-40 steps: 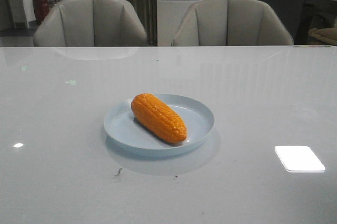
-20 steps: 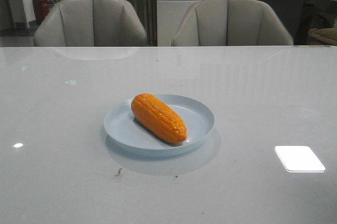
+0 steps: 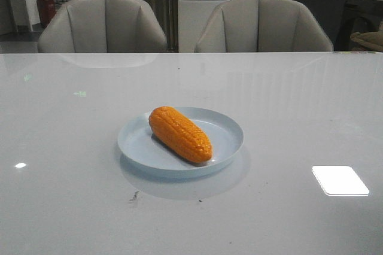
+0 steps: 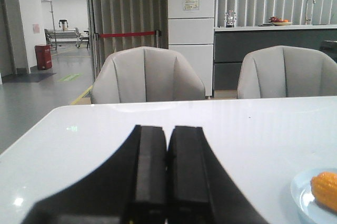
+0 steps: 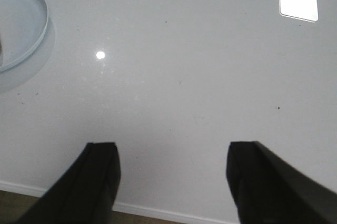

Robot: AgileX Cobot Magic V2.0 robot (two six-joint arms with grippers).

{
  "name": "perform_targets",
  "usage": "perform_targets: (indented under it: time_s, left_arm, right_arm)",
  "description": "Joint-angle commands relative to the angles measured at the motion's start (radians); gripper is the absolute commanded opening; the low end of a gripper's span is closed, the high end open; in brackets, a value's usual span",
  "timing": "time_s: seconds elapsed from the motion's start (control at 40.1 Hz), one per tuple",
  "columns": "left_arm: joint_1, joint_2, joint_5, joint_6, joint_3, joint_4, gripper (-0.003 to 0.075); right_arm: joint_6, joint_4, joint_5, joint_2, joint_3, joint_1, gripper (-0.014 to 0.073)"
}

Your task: Place corn on plate with both arms

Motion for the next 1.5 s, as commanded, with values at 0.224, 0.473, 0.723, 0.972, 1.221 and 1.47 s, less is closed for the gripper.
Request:
perform_targets:
  time_s: [0.224, 0.473, 0.723, 0.972, 1.221, 1.47]
  left_arm:
    - [0.002, -0.015, 0.076, -0.012, 0.038, -0.008, 0.009]
    - [0.002, -0.015, 0.076, -0.012, 0.038, -0.008, 0.009]
    - [0.002, -0.015, 0.076, -0.012, 0.038, -0.008, 0.009]
    - [0.002, -0.015, 0.076, -0.012, 0.038, -0.008, 0.009]
    - [0.002, -0.015, 0.076, -0.012, 0.038, -0.008, 0.009]
    - [0.002, -0.015, 0.076, -0.012, 0.038, -0.008, 0.009]
  right_arm:
    - [-0.01, 0.0, -0.067, 0.001, -0.025, -0.006, 0.0541]
    - [-0.01, 0.0, -0.067, 0.001, -0.025, -0.006, 0.0541]
    - [-0.01, 0.0, -0.067, 0.001, -0.025, -0.006, 0.0541]
    - [-0.01, 0.0, -0.067, 0.001, -0.025, -0.006, 0.0541]
    - [-0.01, 0.0, -0.056, -0.043, -0.024, 0.001, 0.0541]
    - [-0.01, -0.057, -0.057, -0.199, -0.024, 0.064, 0.0419]
